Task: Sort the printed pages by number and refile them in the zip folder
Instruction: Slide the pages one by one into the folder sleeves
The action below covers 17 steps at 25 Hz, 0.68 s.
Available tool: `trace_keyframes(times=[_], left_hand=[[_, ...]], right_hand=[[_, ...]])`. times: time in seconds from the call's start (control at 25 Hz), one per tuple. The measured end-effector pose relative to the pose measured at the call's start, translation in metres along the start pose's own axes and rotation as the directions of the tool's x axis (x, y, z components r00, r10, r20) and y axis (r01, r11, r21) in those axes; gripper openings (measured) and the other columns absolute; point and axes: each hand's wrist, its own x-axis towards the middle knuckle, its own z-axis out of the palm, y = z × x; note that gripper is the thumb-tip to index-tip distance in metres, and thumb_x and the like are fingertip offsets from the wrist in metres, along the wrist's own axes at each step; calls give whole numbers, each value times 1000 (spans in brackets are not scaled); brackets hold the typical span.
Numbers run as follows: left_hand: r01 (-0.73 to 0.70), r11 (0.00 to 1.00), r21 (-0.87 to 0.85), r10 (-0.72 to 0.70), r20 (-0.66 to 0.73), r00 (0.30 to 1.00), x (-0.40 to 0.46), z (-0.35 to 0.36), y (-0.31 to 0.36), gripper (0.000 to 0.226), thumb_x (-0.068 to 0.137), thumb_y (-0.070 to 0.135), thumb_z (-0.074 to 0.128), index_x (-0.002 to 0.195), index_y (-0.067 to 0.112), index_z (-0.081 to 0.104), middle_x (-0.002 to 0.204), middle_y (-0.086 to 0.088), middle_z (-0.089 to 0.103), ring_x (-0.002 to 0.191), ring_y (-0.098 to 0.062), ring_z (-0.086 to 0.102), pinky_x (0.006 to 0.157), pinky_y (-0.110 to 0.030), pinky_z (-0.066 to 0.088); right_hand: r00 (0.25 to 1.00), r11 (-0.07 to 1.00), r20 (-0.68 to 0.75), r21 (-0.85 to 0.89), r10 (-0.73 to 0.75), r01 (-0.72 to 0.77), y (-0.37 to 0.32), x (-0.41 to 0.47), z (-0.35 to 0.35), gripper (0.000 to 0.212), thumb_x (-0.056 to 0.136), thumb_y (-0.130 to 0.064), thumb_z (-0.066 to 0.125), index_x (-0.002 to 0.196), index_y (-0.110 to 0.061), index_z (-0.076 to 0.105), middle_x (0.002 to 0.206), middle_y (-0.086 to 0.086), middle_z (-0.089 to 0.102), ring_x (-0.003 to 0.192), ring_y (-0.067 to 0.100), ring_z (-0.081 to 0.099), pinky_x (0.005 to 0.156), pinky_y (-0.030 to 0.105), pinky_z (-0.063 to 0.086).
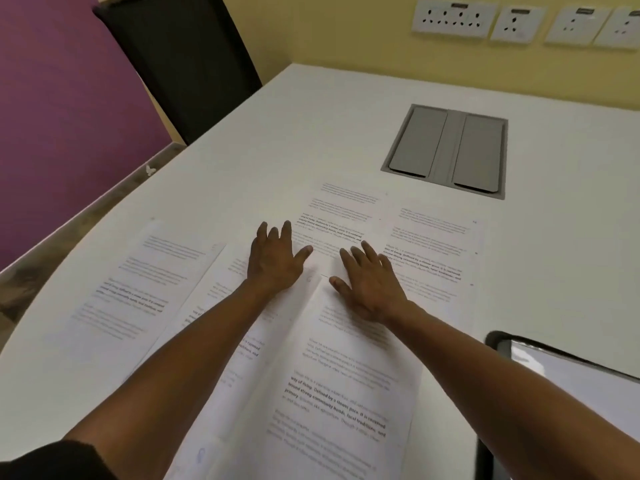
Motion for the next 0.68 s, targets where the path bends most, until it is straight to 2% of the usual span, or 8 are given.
trace_keyframes(times=[0.16, 0.28, 0.4, 0.52, 0.6, 0.68], left_hand=[[98, 993, 68, -99, 10, 995, 35, 22, 6, 91, 93, 72, 28, 157, 11, 9, 148, -20, 44, 147, -37, 21, 119, -51, 15], [115, 993, 30, -112, -92, 989, 41, 35, 13, 102, 86, 75, 44, 156, 9, 8, 144, -20, 46, 137, -37, 37, 115, -51, 24], [124, 969, -216, -157, -141, 977, 45, 37, 20, 104, 81, 59, 67, 154, 11, 10, 140, -18, 50, 130, -37, 47, 110, -51, 37], [187, 836, -516, -301, -146, 942, 49, 29, 33, 93, 84, 33, 73, 154, 17, 14, 142, -14, 50, 130, -36, 49, 107, -51, 44], [202, 723, -660, -384, -142, 912, 48, 20, 40, 85, 86, 23, 70, 153, 24, 17, 142, -10, 50, 128, -33, 51, 102, -48, 49], [186, 600, -778, -428, -116, 896, 40, 7, 47, 84, 88, 20, 71, 152, 29, 19, 141, -5, 51, 121, -29, 57, 93, -39, 54]], right_hand=[[996, 1000, -84, -3, 3, -3, 6, 33, 18, 85, 92, -68, 1, 159, -17, 14, 163, 7, 24, 155, 28, 1, 124, 48, 8], [990, 999, -140, 30, -14, 18, 9, 43, 26, 94, 84, -69, -6, 159, -17, 14, 163, 8, 25, 155, 29, 2, 125, 47, 8], [990, 998, -141, 60, -26, 34, 11, 49, 33, 82, 95, -68, 11, 160, -17, 11, 164, 8, 22, 155, 30, 0, 125, 46, 6], [980, 991, -190, 101, -64, 84, 13, 53, 36, 78, 100, -65, 22, 160, -16, 11, 164, 9, 25, 155, 29, 3, 126, 45, 5], [972, 956, -233, 280, -17, 84, 7, 48, 30, 74, 102, -60, 28, 160, -15, 13, 165, 6, 22, 155, 22, 5, 126, 36, -2], [950, 826, -263, 564, 169, 9, -5, 38, 17, 69, 103, -55, 35, 159, -19, 18, 166, 1, 20, 154, 17, 11, 125, 31, 5]])
